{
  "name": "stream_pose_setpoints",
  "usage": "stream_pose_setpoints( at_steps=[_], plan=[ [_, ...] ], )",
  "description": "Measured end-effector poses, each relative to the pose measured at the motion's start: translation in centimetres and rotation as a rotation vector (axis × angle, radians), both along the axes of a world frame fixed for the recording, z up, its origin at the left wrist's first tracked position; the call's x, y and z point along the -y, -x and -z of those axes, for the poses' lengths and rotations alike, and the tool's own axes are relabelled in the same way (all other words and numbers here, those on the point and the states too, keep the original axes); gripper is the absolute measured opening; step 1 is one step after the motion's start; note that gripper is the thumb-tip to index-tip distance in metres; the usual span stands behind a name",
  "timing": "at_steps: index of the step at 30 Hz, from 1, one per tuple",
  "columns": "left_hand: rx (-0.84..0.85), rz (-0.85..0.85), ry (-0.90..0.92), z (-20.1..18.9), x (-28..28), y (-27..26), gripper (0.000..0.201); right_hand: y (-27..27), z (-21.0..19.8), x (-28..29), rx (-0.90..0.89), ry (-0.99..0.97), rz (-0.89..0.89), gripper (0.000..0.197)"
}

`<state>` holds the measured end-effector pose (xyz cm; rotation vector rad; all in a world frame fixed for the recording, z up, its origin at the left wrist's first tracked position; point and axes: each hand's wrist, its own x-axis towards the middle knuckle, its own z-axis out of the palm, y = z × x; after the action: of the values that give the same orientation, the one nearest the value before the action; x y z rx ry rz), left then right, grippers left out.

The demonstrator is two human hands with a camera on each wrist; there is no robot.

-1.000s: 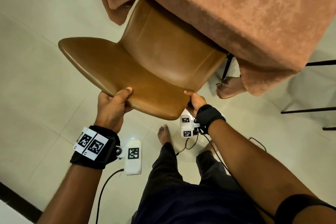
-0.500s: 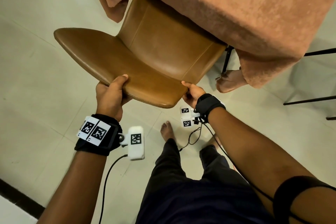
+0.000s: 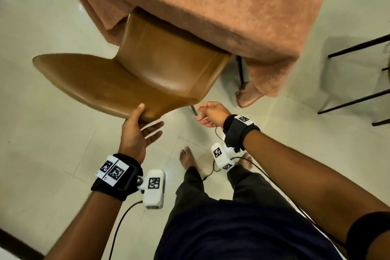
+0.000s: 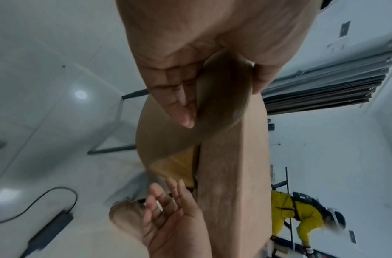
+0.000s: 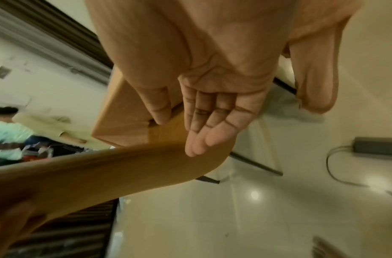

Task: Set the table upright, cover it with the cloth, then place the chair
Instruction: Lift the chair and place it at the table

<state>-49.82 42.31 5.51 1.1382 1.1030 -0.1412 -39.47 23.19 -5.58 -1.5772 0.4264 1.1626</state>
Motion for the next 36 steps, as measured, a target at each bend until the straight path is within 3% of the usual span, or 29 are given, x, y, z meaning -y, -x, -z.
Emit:
stream_pose_setpoints(
  at_steps=[4,10,16,22,27,31,36],
  plan=[
    [-0.031,0.182,0.086,0.7,7.9,-0.8,0.033,-0.7,0.2,9.1,0.160,0.074,-0.127,0.005],
    [-0.082,0.677,-0.030,2.6,21.8,-7.3,0.021,-2.5,-0.7,28.5,0.291,0.216,-0.043,0.003],
    [-0.020,1.110,-0.148,2.9,36.2,-15.4,0.012,-2.0,-3.1,47.0,0.409,0.414,0.342,0.008],
    [0.009,1.420,-0.178,4.2,48.1,-23.6,0.012,-2.3,-8.1,60.9,0.491,0.662,0.937,0.053],
    [-0.006,1.619,-0.179,6.8,56.8,-30.8,0.013,-4.6,-10.6,67.9,0.414,0.642,1.333,0.077],
    [-0.099,1.662,-0.142,9.4,62.7,-37.5,0.011,-7.8,-10.9,70.3,0.257,0.608,1.408,0.089],
    [-0.233,1.617,-0.146,11.2,67.5,-44.9,0.013,-11.6,-10.9,72.1,0.163,0.495,1.609,0.058]
  ],
)
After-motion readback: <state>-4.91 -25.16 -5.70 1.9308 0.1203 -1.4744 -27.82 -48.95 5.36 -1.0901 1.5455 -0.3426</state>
